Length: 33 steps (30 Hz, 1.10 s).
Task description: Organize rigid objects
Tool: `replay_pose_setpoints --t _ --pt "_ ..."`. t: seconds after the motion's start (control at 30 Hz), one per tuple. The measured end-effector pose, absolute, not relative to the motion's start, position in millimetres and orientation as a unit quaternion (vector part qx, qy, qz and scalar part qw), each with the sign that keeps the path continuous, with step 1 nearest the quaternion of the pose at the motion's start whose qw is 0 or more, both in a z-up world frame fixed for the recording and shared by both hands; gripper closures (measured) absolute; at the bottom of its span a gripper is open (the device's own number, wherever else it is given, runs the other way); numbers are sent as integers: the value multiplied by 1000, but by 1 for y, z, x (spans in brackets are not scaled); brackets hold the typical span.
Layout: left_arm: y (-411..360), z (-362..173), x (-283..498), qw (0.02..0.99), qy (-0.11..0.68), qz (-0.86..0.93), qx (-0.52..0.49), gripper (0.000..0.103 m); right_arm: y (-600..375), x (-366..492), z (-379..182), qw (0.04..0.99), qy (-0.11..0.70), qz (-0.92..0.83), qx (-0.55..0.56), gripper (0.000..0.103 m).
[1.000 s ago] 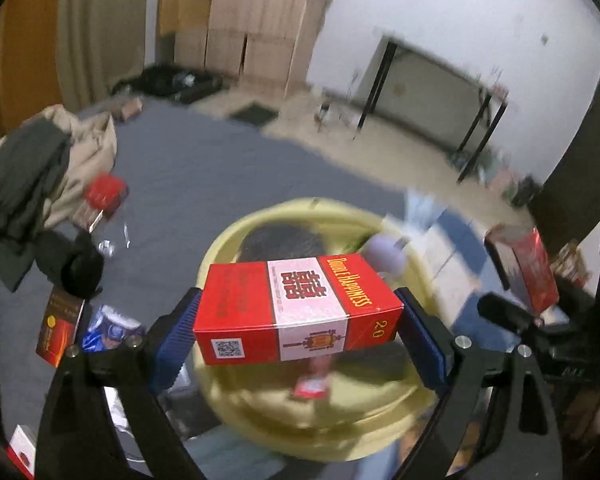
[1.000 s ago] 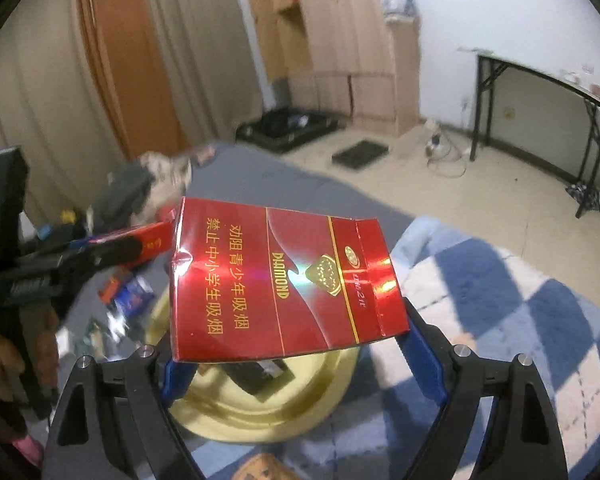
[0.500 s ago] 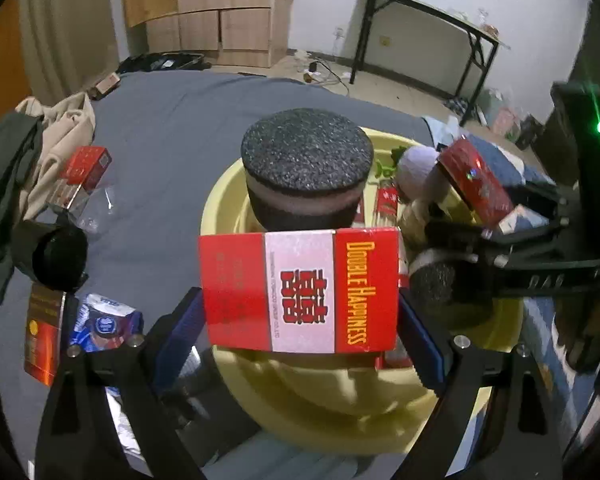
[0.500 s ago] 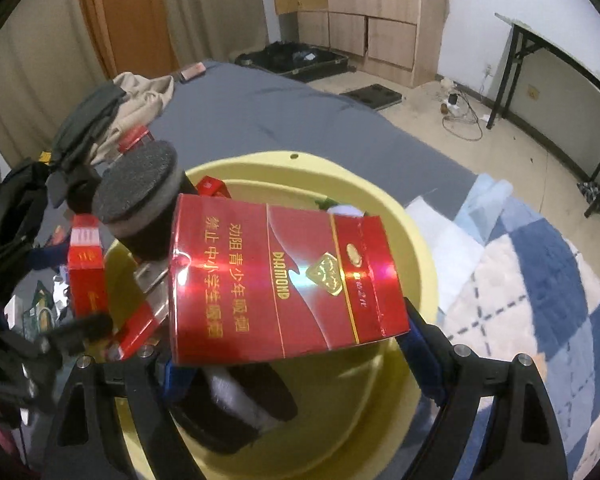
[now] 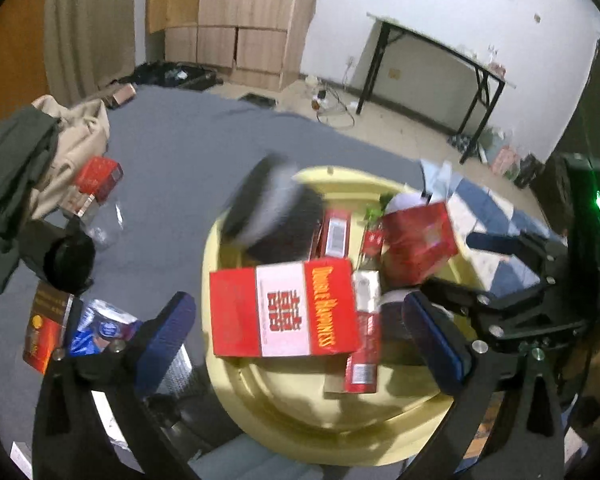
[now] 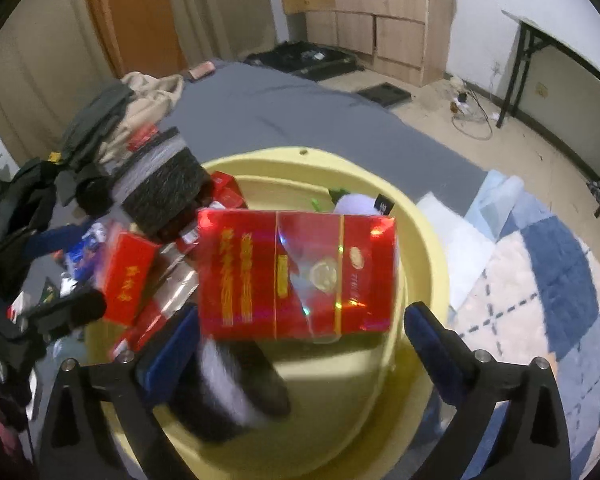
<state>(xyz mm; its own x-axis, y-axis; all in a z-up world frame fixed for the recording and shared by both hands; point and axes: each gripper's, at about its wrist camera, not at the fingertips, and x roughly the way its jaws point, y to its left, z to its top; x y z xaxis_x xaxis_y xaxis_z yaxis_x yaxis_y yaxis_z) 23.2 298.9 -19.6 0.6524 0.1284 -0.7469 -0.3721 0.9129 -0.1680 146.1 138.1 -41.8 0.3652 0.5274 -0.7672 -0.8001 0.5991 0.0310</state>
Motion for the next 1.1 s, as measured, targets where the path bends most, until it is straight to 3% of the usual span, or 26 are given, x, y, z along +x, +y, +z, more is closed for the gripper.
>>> replay_pose_setpoints --t 0.33,0.6,0.83,1.1 --pt "232 26 -7 911 312 239 -123 0 58 125 -3 819 325 450 -147 0" --pt "167 -14 -34 883 293 332 -157 0 -13 103 -25 830 251 462 -185 0" --pt "138 -77 -52 828 335 406 -194 0 -26 106 -78 829 265 449 -202 0" --pt "133 -107 -37 844 358 376 -139 0 3 97 -107 784 287 489 -253 0"
